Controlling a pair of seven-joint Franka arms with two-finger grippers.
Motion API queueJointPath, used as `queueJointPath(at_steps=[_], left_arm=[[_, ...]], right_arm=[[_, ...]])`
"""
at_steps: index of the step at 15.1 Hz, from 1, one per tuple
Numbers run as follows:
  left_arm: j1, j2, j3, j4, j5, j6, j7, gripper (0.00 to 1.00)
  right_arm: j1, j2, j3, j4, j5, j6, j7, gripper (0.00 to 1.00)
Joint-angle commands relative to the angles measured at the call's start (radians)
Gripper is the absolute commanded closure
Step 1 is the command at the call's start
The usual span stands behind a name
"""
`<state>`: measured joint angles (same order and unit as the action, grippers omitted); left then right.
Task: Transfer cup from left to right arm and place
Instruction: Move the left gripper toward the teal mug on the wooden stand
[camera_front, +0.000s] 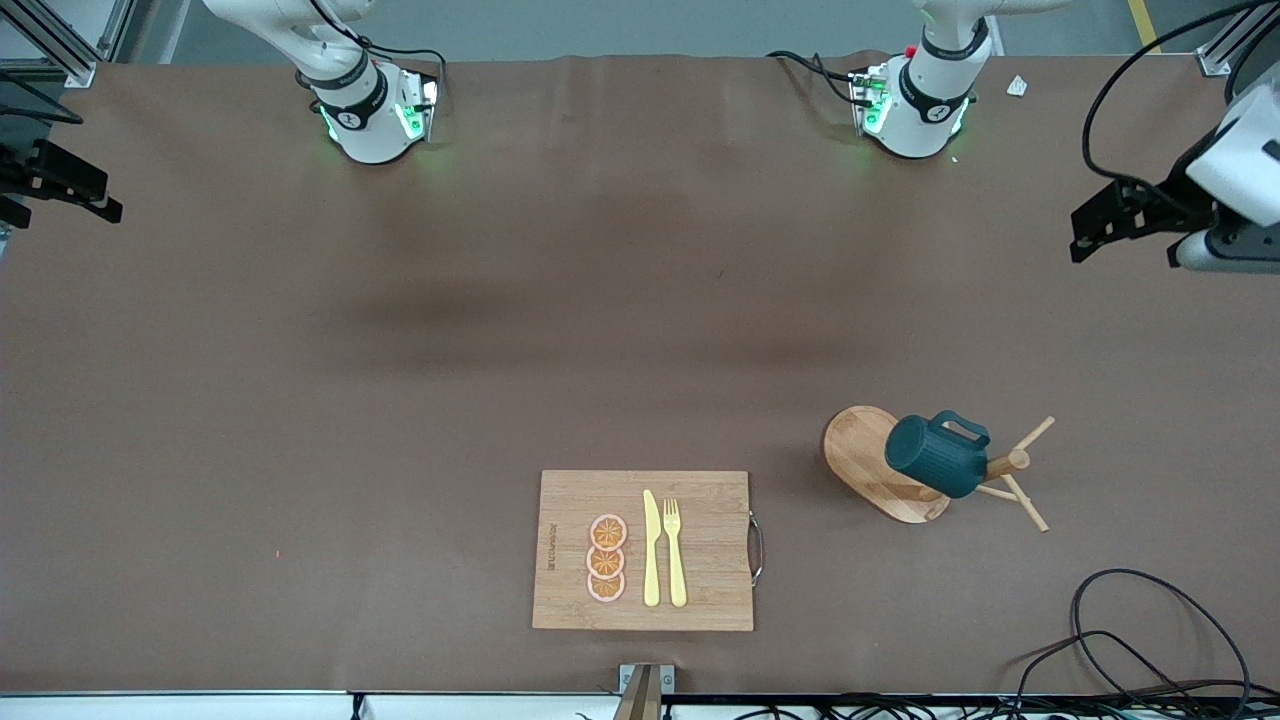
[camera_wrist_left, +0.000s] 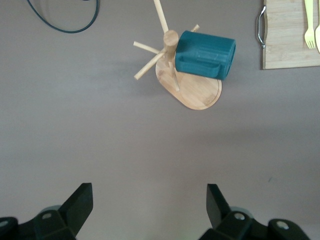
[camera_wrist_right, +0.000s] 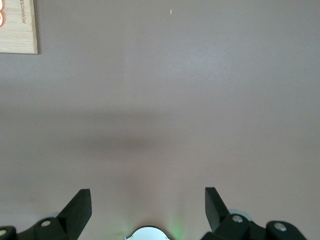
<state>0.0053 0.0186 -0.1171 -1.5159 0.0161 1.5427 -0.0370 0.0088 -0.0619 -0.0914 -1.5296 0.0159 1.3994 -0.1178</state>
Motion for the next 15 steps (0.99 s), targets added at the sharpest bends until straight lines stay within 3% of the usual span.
queueJointPath(at_steps=[1, 10, 15], left_arm=[[0.001, 0.027, -0.006, 0.030, -0.013, 0.004, -0.079, 0.00], [0.007, 0.076, -0.004, 0.019, -0.056, 0.037, -0.227, 0.00], [0.009, 0.041, -0.004, -0.098, -0.125, 0.146, -0.354, 0.00]], right_arm=[[-0.012, -0.022, 0.005, -0.015, -0.001, 0.000, -0.013, 0.00], [-0.010, -0.022, 0.005, -0.017, -0.005, -0.003, -0.013, 0.00], [-0.012, -0.022, 0.005, -0.017, -0.005, -0.002, -0.013, 0.00]])
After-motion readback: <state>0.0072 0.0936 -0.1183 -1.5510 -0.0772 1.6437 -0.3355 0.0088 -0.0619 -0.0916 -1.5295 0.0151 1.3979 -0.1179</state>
